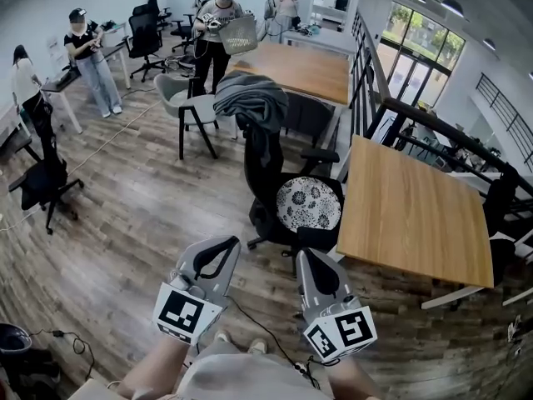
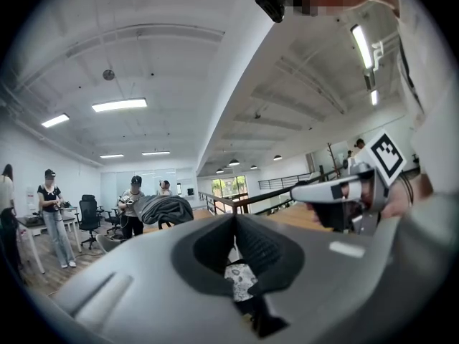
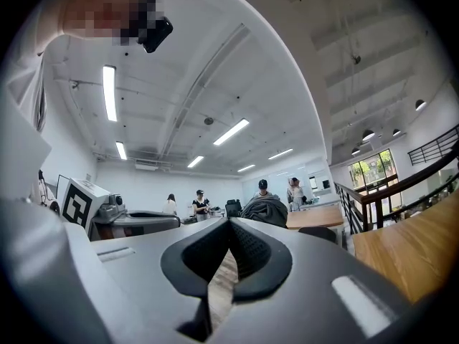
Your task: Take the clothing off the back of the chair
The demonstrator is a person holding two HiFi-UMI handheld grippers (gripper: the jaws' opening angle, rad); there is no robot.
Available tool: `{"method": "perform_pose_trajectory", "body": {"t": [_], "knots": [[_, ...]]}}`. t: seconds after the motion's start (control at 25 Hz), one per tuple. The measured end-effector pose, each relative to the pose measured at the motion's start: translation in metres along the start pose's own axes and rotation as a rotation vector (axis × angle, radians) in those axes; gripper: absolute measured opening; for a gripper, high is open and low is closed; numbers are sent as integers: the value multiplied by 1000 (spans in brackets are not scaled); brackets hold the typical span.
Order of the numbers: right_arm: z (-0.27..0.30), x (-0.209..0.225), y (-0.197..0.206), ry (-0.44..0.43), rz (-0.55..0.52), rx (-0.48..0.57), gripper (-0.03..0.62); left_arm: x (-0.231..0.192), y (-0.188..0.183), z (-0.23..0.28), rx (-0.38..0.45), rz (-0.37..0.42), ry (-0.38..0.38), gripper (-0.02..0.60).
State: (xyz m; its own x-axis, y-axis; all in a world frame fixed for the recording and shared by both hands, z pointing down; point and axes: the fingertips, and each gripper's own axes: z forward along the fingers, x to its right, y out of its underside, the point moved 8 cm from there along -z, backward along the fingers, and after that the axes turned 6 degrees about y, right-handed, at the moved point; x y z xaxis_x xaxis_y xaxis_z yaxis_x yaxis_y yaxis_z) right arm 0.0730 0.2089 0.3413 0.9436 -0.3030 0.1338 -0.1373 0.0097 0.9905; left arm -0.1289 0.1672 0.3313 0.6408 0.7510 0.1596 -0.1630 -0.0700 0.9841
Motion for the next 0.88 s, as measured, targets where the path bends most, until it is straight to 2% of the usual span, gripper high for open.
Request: {"method": "perform_pose_trajectory", "body": {"t": [0.36, 0.68, 0.88], "knots": [[-15, 24, -4, -26, 3, 24, -2, 25, -8, -2, 0, 5, -39, 0], [-15, 34, -7, -35, 3, 39, -2, 29, -7, 5, -5, 35, -47, 0], [-8, 40, -7, -20, 6, 52, -2, 21, -7, 13, 6, 14, -46, 0]]}}
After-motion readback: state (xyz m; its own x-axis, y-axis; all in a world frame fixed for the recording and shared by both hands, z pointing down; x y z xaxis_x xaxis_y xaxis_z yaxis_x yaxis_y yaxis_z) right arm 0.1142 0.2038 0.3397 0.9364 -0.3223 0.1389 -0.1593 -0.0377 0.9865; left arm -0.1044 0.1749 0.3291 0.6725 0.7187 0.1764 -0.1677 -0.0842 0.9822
